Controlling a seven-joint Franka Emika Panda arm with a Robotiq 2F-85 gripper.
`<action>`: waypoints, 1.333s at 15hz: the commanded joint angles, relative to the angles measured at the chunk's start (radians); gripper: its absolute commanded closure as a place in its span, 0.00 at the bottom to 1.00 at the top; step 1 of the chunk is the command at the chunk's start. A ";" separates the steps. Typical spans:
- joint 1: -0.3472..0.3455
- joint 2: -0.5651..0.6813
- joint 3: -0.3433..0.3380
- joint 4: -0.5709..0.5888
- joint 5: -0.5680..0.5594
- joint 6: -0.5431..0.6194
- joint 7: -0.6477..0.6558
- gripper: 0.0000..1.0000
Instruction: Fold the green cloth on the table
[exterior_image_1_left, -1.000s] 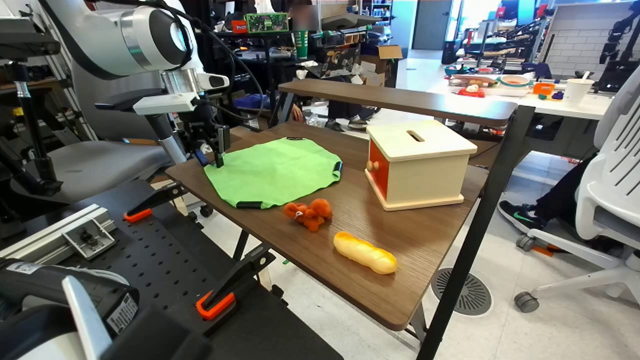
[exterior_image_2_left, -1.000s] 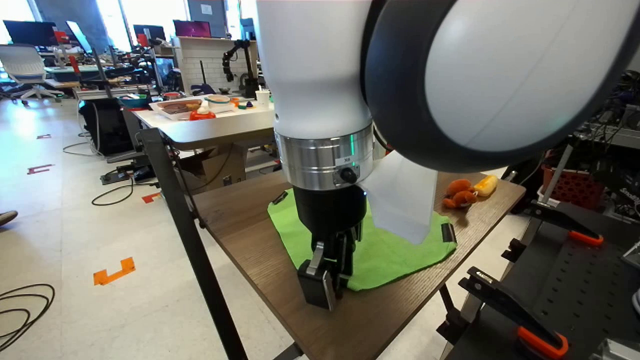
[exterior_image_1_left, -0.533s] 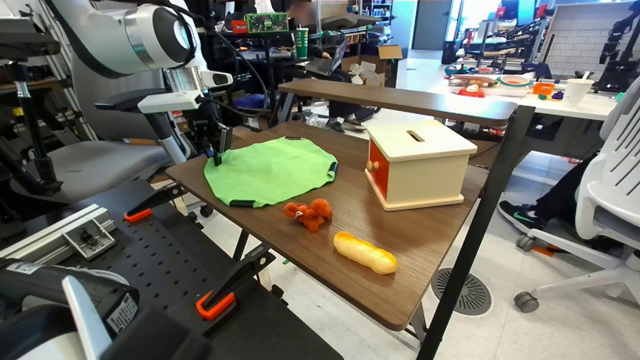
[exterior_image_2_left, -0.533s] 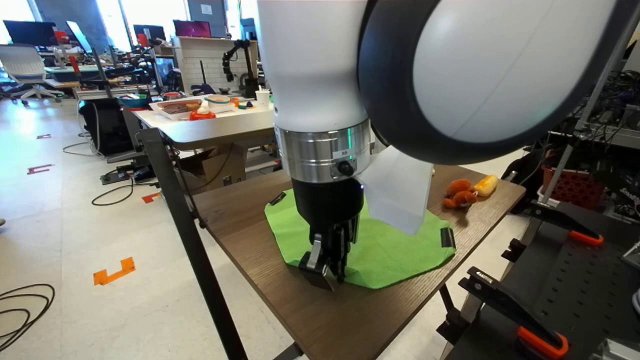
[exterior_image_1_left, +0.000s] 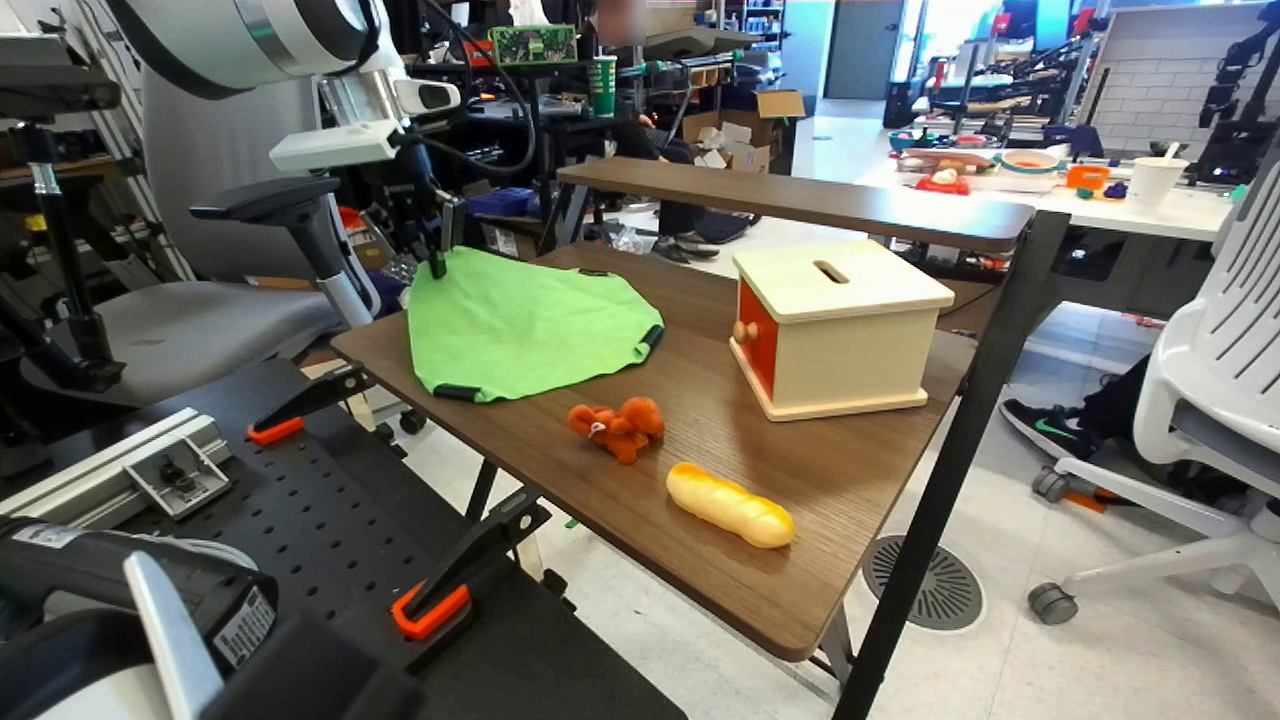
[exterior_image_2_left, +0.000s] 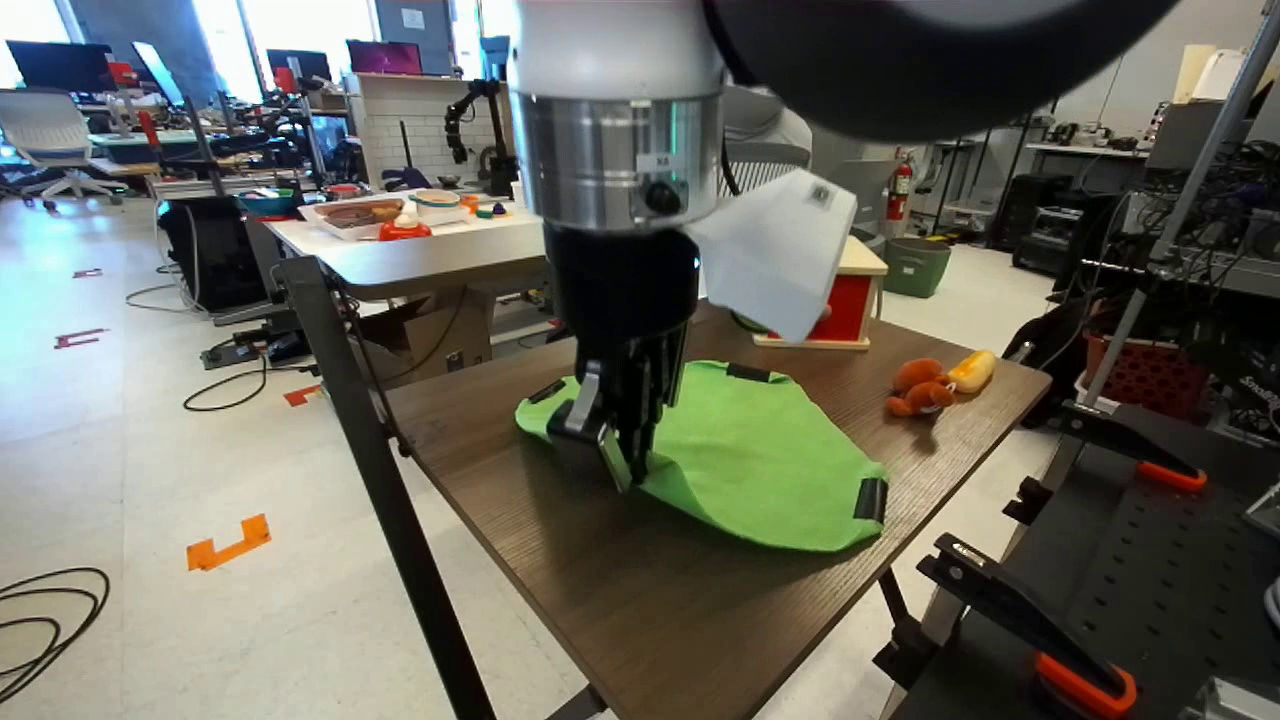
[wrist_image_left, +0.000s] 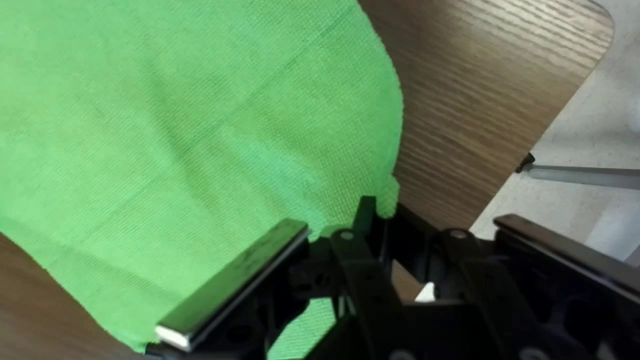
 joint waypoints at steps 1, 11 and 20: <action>-0.075 -0.112 0.044 -0.044 0.061 -0.028 -0.089 0.97; -0.328 -0.042 0.076 0.050 0.298 -0.034 -0.377 0.97; -0.369 0.122 0.031 0.162 0.291 -0.092 -0.368 0.97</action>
